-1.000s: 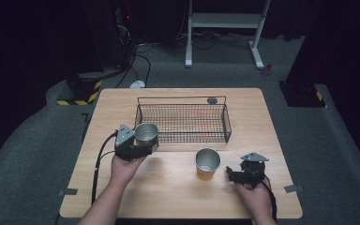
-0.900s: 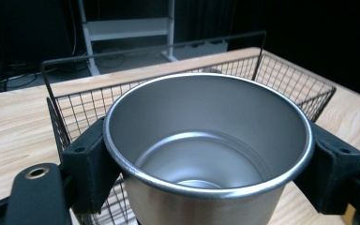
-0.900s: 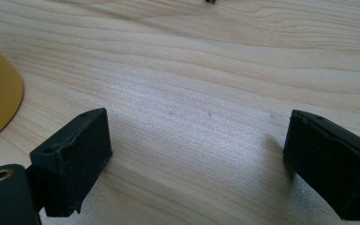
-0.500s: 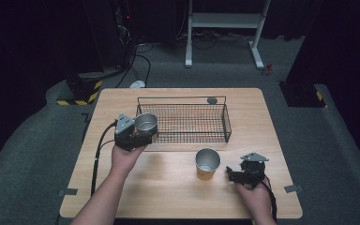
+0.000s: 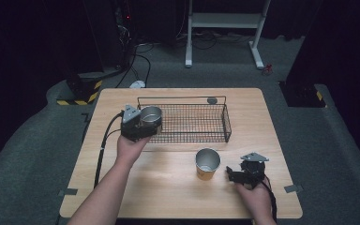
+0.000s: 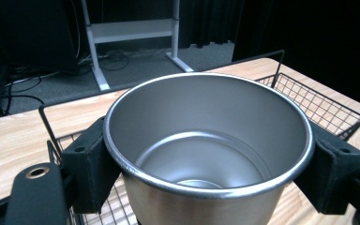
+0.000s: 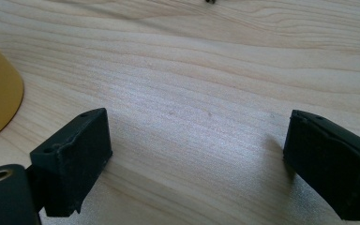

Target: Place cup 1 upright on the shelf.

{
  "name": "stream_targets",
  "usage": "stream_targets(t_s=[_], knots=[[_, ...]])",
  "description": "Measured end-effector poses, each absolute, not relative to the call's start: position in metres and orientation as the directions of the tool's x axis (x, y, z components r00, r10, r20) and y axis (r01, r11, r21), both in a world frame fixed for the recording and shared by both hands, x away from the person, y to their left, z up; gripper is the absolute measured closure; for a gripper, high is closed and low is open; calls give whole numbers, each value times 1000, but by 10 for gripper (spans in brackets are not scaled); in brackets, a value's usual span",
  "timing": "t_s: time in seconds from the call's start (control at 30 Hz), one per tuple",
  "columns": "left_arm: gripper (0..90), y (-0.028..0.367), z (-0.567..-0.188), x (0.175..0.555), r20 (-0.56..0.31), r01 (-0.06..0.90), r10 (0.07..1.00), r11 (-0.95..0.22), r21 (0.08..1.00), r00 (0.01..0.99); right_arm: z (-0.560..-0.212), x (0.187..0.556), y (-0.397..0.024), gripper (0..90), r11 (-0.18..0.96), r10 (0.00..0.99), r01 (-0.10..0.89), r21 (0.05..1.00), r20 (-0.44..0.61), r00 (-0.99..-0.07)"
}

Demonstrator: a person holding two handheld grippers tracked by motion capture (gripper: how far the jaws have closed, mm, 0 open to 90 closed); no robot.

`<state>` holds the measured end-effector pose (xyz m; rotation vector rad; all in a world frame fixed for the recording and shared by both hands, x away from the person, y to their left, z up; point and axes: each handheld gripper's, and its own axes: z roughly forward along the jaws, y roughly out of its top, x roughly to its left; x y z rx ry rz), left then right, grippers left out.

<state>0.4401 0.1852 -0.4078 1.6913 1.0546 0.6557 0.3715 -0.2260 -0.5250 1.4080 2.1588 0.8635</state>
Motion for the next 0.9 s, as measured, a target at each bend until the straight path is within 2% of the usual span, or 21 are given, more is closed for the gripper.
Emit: stream_targets(t_s=[0.37,0.9], knots=[[188,175,-404,462,-64,347,881,-117,931,469,-525,372,-226,72,297,916,655,695,-14,-401],[187,166,-420,494,-92,451,899,-124,884,428,-525,371,-226,72,293,917,657,695,-11,-398]])
